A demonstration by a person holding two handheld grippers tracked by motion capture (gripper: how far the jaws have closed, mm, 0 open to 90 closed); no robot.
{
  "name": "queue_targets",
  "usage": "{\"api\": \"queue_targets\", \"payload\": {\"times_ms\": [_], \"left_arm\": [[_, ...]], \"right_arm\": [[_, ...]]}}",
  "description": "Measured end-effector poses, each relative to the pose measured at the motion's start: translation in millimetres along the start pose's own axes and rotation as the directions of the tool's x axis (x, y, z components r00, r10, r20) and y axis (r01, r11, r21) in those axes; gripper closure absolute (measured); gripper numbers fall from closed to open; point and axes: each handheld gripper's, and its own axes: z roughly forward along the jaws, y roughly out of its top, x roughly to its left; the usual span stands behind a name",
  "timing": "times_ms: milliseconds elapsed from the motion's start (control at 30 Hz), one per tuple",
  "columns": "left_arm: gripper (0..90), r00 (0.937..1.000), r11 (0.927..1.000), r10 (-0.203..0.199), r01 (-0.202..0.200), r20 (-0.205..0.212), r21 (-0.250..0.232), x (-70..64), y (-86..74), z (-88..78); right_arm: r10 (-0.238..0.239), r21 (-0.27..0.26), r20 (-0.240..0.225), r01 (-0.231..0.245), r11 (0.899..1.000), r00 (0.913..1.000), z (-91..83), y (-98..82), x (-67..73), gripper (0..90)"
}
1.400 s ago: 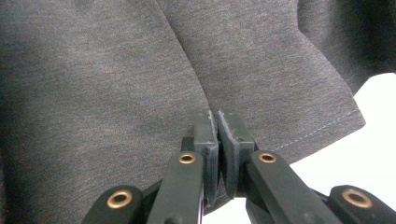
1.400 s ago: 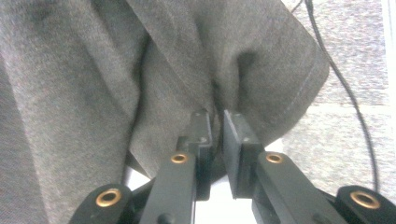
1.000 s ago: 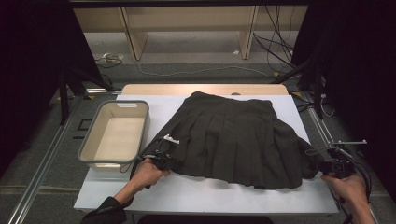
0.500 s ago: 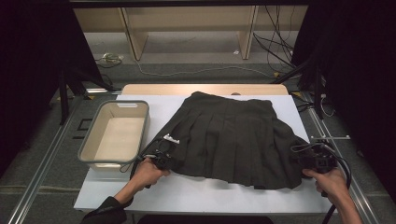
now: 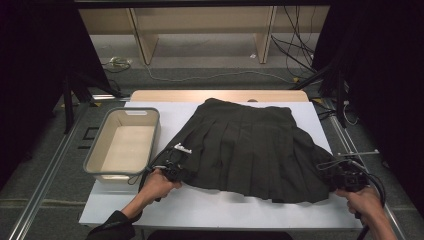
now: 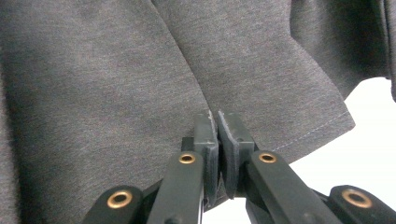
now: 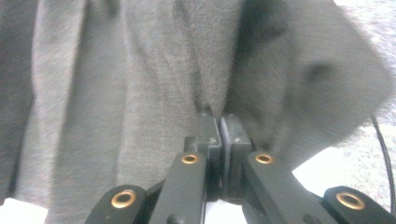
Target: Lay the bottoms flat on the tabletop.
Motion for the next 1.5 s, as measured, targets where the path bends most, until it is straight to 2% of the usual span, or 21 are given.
{"api": "queue_targets", "payload": {"times_ms": [67,133,233,300,333,400,533,633,700,833,900,967,1100,1300,1367,1433,1500], "left_arm": [[85.5,1.0000,1.0000,0.001,-0.001,0.003,-0.001,-0.5,0.2,-0.4],[85.5,1.0000,1.0000,-0.002,0.002,0.006,-0.005,-1.9,0.4,-0.1],[84.5,0.9999,0.9998,0.006,-0.006,0.014,-0.021,-1.7,1.8,-3.9],[80.2,0.9998,0.9988,-0.005,0.006,0.018,-0.049,0.8,4.1,-10.5],[77.6,0.9998,0.9979,-0.010,0.011,0.018,-0.065,2.4,5.7,-14.8],[72.1,0.9998,0.9950,-0.022,0.022,0.004,-0.097,5.3,8.8,-22.5],[58.3,0.9978,0.9897,-0.062,0.058,-0.025,-0.131,11.4,15.6,-33.9],[49.1,0.9950,0.9899,-0.090,0.084,-0.044,-0.114,13.6,17.8,-34.4],[42.7,0.9922,0.9914,-0.101,0.094,-0.073,-0.092,14.5,17.4,-30.0],[37.8,0.9883,0.9933,-0.115,0.112,-0.101,-0.029,16.1,13.5,-17.9],[35.3,0.9894,0.9933,-0.115,0.115,-0.088,-0.009,16.9,11.3,-14.2],[32.2,0.9882,0.9934,-0.111,0.113,-0.106,0.018,17.9,8.5,-9.0],[29.1,0.9855,0.9910,-0.118,0.125,-0.121,0.048,20.6,4.1,-3.7],[28.8,0.9817,0.9864,-0.143,0.152,-0.126,0.063,22.4,0.8,-2.4],[32.2,0.9797,0.9849,-0.151,0.161,-0.132,0.066,23.5,-1.1,-1.3],[36.7,0.9786,0.9864,-0.143,0.153,-0.148,0.060,23.9,-2.4,-1.5],[44.5,0.9754,0.9872,-0.140,0.151,-0.170,0.052,24.1,-3.3,-2.4]], "right_arm": [[0.022,-0.007,0.019,-0.022,1.000,0.9996,-2.1,-1.4,-7.8,88.8],[0.018,0.000,0.057,-0.018,1.000,0.9982,-0.1,-1.8,-10.6,88.5],[0.020,0.001,0.066,-0.021,1.000,0.9976,4.3,-0.4,-10.2,85.5],[0.022,-0.018,0.069,-0.020,1.000,0.9974,1.9,1.4,-7.9,73.2],[0.021,-0.044,0.057,-0.018,0.999,0.9982,-0.8,2.4,-6.7,63.7],[0.021,-0.090,0.036,-0.018,0.996,0.9991,-5.0,4.5,-4.8,50.4],[0.015,-0.150,0.011,-0.013,0.989,0.9998,-9.8,9.6,-0.5,42.4],[0.006,-0.177,0.002,-0.005,0.984,1.0000,-11.6,12.5,3.2,39.2],[0.004,-0.186,-0.004,-0.004,0.982,1.0000,-12.0,14.1,5.0,37.4],[-0.007,-0.188,-0.004,0.006,0.982,1.0000,-9.8,17.4,8.6,35.6],[-0.008,-0.183,-0.003,0.008,0.983,1.0000,-7.6,18.8,9.6,34.6],[-0.010,-0.183,-0.001,0.010,0.983,1.0000,-5.1,19.8,9.2,34.0],[-0.012,-0.167,-0.002,0.012,0.986,0.9999,-0.8,20.3,7.8,32.6],[-0.022,-0.156,-0.003,0.022,0.987,0.9997,2.0,20.0,8.7,31.1],[-0.024,-0.163,-0.002,0.023,0.986,0.9997,3.0,21.3,8.9,30.5],[-0.022,-0.163,0.006,0.022,0.986,0.9998,4.8,23.7,8.4,30.0],[-0.024,-0.160,0.013,0.025,0.987,0.9996,6.6,25.8,6.8,29.5]]}}
